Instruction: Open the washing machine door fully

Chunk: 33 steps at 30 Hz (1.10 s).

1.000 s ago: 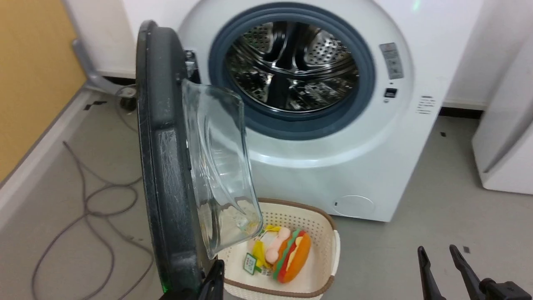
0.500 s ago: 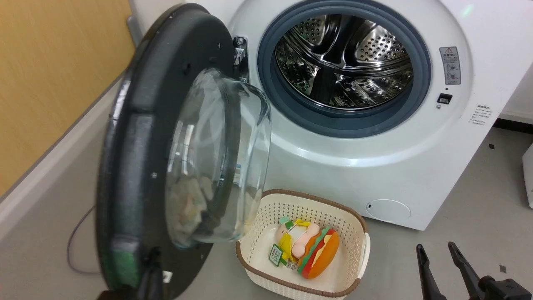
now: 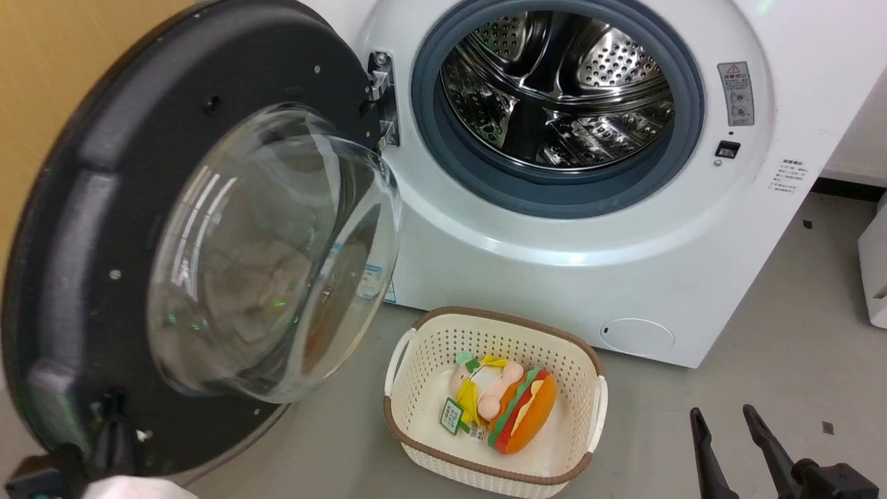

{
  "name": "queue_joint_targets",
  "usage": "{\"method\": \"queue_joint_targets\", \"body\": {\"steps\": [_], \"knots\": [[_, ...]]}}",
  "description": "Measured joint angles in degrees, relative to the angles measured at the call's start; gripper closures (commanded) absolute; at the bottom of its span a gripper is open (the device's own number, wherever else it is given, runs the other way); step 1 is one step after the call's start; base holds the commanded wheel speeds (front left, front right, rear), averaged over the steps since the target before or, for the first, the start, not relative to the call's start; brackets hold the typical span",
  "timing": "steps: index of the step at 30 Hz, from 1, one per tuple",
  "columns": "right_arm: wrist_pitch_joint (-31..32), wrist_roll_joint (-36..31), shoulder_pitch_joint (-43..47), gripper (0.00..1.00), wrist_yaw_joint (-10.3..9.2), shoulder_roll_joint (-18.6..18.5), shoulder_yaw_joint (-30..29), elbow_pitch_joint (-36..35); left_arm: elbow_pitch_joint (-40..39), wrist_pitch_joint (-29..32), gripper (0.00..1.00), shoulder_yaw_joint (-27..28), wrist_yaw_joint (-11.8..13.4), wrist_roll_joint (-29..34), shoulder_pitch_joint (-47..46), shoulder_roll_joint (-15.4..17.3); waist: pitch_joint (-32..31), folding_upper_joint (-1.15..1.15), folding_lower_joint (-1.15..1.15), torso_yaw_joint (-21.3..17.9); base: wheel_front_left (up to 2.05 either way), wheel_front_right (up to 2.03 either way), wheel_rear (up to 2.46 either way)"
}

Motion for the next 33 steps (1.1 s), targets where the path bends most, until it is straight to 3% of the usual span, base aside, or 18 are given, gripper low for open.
{"method": "queue_joint_targets", "body": {"steps": [13,19,25,33], "knots": [[0.52,0.33,-0.64,0.0,0.0,0.0,0.08,0.01,23.54,-2.11,1.0,6.68,-8.5,-2.27,-14.08,4.3,0.79,0.0,0.0,-0.7,0.0,0.0,0.0],[0.51,0.35,-0.64,0.0,0.0,0.0,-0.14,0.26,26.89,-2.12,1.0,10.61,-10.44,0.24,-16.33,4.04,0.69,0.0,0.0,-1.41,0.0,0.0,0.0],[0.38,0.49,-0.64,0.0,0.0,0.0,-0.23,0.69,23.01,-2.12,1.0,15.15,-10.88,3.64,-14.01,0.31,0.07,0.0,0.0,-1.75,0.0,0.0,0.0],[-0.03,0.68,-0.64,0.0,0.0,0.0,-0.1,1.57,11.33,-2.18,1.0,16.38,-11.38,8.88,-3.39,-8.55,-1.05,0.0,0.0,-0.9,0.0,0.0,0.0]]}}
